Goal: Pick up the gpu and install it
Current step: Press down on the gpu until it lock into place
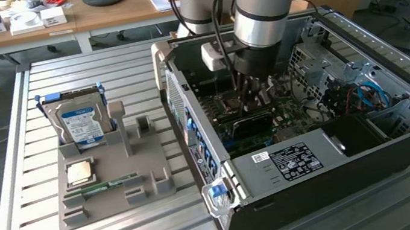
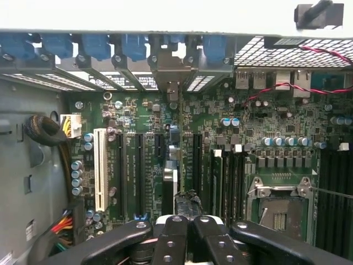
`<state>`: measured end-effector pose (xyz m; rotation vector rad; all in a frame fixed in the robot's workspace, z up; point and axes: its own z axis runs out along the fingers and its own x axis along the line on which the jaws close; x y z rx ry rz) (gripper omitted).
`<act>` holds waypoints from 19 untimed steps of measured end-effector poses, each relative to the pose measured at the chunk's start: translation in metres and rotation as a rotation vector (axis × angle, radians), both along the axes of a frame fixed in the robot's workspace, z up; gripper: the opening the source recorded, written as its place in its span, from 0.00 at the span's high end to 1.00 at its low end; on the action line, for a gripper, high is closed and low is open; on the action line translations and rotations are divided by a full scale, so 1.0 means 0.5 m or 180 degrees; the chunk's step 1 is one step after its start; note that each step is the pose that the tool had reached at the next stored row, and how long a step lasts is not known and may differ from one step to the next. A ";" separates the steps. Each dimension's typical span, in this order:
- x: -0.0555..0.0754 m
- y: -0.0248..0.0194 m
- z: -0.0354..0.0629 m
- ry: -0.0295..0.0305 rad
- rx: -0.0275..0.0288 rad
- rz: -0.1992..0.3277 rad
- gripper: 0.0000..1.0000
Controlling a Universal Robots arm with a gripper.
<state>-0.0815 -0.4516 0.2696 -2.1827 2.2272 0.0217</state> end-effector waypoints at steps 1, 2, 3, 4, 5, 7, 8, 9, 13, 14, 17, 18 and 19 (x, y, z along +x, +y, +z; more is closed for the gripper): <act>0.000 0.0000 -0.001 0.0000 0.0000 0.0000 0.89; 0.000 0.0000 -0.003 0.0000 0.0000 0.0000 0.89; 0.000 0.0000 -0.005 0.0000 0.0000 0.0000 0.89; 0.000 0.0000 -0.006 0.0000 0.0000 0.0000 0.89; 0.000 -0.0001 -0.006 0.0000 -0.0001 0.0000 0.89; 0.000 -0.0004 -0.006 0.0000 0.0000 0.0000 0.89; 0.000 -0.0007 -0.007 0.0000 0.0000 -0.0001 0.89; 0.000 -0.0011 -0.007 0.0000 0.0000 -0.0001 0.89; 0.000 -0.0021 -0.007 0.0001 -0.0001 0.0000 0.89; 0.000 -0.0021 -0.008 0.0000 0.0001 0.0000 0.89; 0.000 -0.0022 -0.011 0.0000 -0.0001 0.0000 0.89; 0.000 -0.0022 -0.011 0.0000 -0.0001 0.0000 0.89; 0.000 -0.0022 -0.011 0.0000 -0.0001 0.0000 0.89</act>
